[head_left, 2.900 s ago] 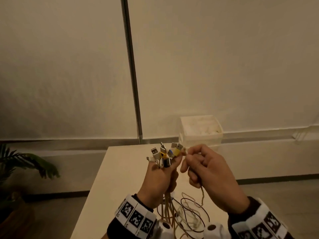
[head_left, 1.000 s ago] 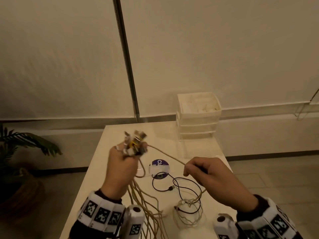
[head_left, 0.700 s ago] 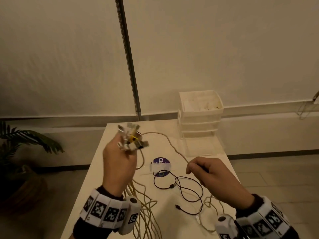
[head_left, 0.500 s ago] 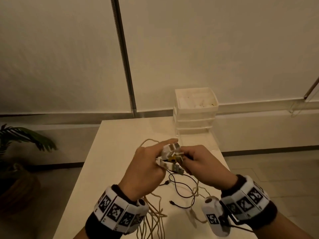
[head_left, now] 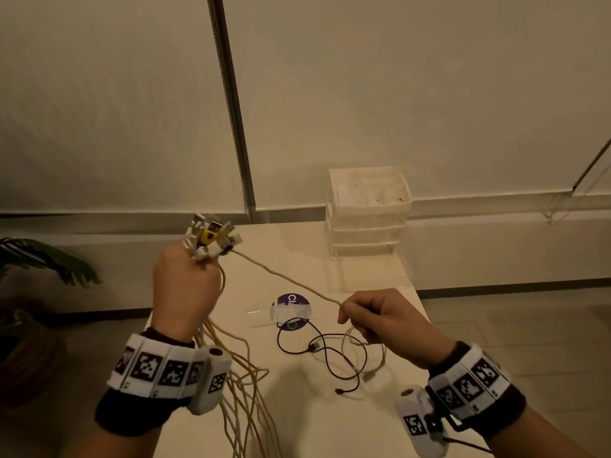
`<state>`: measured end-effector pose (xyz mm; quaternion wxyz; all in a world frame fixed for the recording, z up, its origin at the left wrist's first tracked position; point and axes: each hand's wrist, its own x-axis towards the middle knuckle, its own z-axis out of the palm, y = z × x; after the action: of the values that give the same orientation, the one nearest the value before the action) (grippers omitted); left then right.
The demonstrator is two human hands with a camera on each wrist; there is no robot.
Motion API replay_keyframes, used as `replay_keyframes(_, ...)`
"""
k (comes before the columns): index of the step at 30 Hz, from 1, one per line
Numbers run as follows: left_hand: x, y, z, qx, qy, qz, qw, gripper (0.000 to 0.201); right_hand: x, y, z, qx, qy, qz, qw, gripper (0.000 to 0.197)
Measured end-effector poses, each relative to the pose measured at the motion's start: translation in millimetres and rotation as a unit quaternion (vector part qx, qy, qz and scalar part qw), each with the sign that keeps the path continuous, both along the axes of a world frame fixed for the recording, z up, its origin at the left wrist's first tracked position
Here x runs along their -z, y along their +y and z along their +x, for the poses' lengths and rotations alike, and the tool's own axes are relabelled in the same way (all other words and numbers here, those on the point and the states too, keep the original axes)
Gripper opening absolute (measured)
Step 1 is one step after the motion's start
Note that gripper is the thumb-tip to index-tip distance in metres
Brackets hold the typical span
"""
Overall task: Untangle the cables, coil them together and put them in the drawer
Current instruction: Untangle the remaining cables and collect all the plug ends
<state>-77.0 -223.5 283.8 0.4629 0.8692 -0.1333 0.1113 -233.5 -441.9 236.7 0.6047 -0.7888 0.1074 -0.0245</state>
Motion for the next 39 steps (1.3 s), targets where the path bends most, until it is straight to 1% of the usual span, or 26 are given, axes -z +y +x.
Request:
replay_keyframes(1, -1.1, -2.6, -4.8, 0.020, -0.015, 0.013, 1.000, 0.032, 1.4, 1.6, 0.6, 0.000, 0.002, 0.007, 1.000, 0.026)
replay_keyframes(2, -1.5, -6.9, -12.5, 0.062, -0.034, 0.016, 0.997, 0.033, 1.4, 3.4, 1.8, -0.001, 0.002, 0.017, 1.000, 0.026)
replay_keyframes(3, 0.0, -12.1, -21.2, 0.121, -0.043, 0.010, 0.992, 0.039, 0.1, 4.6, 3.8, -0.001, 0.001, 0.025, 1.000, 0.026)
replay_keyframes(5, 9.0, -22.5, -36.1, 0.257, -0.016, 0.011, 0.966, 0.052, -5.1, 6.6, 8.3, -0.004, -0.006, 0.033, 0.999, 0.027)
replay_keyframes(6, 15.0, -28.8, -42.3, 0.311, -0.004, 0.040, 0.950, 0.050, -8.3, 7.4, 10.5, -0.007, -0.011, 0.039, 0.999, 0.026)
replay_keyframes(7, 21.6, -35.1, -47.3, 0.344, -0.004, 0.071, 0.936, 0.042, -11.5, 7.6, 12.2, -0.009, -0.016, 0.045, 0.999, 0.027)
replay_keyframes(8, 26.7, -40.3, -52.2, 0.358, -0.010, 0.088, 0.929, 0.033, -14.9, 7.5, 13.5, -0.011, -0.018, 0.047, 0.999, 0.028)
replay_keyframes(9, 30.5, -43.1, -54.9, 0.356, -0.017, 0.085, 0.931, 0.030, -17.6, 7.3, 14.1, -0.012, -0.019, 0.045, 0.999, 0.028)
replay_keyframes(11, 29.9, -45.7, -56.9, 0.328, -0.041, 0.059, 0.942, 0.033, -21.3, 7.6, 13.8, -0.020, -0.023, 0.039, 0.999, 0.027)
replay_keyframes(14, 18.7, -43.8, -56.6, 0.292, -0.085, 0.040, 0.952, 0.023, -20.5, 9.7, 11.3, -0.040, -0.030, 0.029, 0.998, 0.026)
replay_keyframes(16, 12.0, -40.1, -50.0, 0.236, -0.098, 0.023, 0.966, 0.027, -16.7, 8.2, 9.8, -0.034, -0.030, 0.027, 0.999, 0.026)
replay_keyframes(18, 8.7, -31.2, -34.7, 0.140, -0.086, 0.016, 0.986, 0.034, -11.0, 1.9, 6.6, -0.014, -0.026, 0.032, 0.999, 0.027)
replay_keyframes(20, 8.5, -18.0, -15.0, 0.059, -0.048, -0.005, 0.997, 0.029, -5.5, -6.5, 1.4, 0.004, -0.020, 0.042, 0.999, 0.028)
replay_keyframes(23, 9.9, -5.4, 2.1, 0.012, -0.016, -0.003, 1.000, 0.019, -1.6, -9.0, -1.2, -0.004, -0.020, 0.032, 0.999, 0.027)
replay_keyframes(25, 10.5, -6.3, -1.5, -0.004, -0.031, 0.011, 0.999, 0.021, -0.4, -4.7, 2.4, -0.009, -0.026, 0.019, 0.999, 0.026)
replay_keyframes(26, 9.8, -8.1, -5.4, 0.000, -0.060, 0.015, 0.998, 0.024, -0.4, -2.9, 4.9, -0.006, -0.029, 0.022, 0.999, 0.027)
replay_keyframes(27, 8.2, -10.9, -11.5, 0.022, -0.088, 0.016, 0.996, 0.025, -1.0, -2.3, 6.8, -0.004, -0.031, 0.029, 0.999, 0.027)
replay_keyframes(28, 6.8, -14.2, -18.5, 0.060, -0.103, 0.016, 0.993, 0.030, -2.2, -2.2, 8.8, -0.004, -0.033, 0.038, 0.999, 0.028)
replay_keyframes(30, 9.7, -22.1, -34.2, 0.179, -0.093, 0.014, 0.979, 0.061, -6.8, -1.8, 13.6, -0.010, -0.033, 0.057, 0.998, 0.028)
replay_keyframes(31, 13.6, -26.9, -41.0, 0.238, -0.083, 0.027, 0.967, 0.069, -9.7, -1.2, 16.5, -0.015, -0.034, 0.066, 0.997, 0.027)
replay_keyframes(32, 18.7, -32.3, -45.9, 0.286, -0.078, 0.046, 0.954, 0.071, -12.7, -0.5, 19.9, -0.020, -0.036, 0.072, 0.997, 0.026)
replay_keyframes(33, 24.2, -37.2, -48.8, 0.319, -0.081, 0.060, 0.943, 0.068, -15.6, 0.4, 22.8, -0.024, -0.039, 0.071, 0.996, 0.025)
replay_keyframes(34, 28.8, -40.8, -50.0, 0.336, -0.087, 0.060, 0.936, 0.059, -17.8, 0.8, 25.2, -0.026, -0.040, 0.066, 0.997, 0.024)
replay_keyframes(36, 31.7, -44.2, -49.5, 0.335, -0.102, 0.044, 0.936, 0.034, -21.4, 1.1, 27.9, -0.027, -0.043, 0.050, 0.997, 0.024)
replay_keyframes(37, 30.1, -44.7, -49.1, 0.322, -0.113, 0.037, 0.939, 0.027, -22.7, 2.0, 28.2, -0.031, -0.046, 0.044, 0.998, 0.024)
replay_keyframes(39, 23.6, -42.3, -48.1, 0.284, -0.133, 0.017, 0.949, 0.029, -22.7, 4.7, 26.5, -0.048, -0.053, 0.039, 0.997, 0.023)
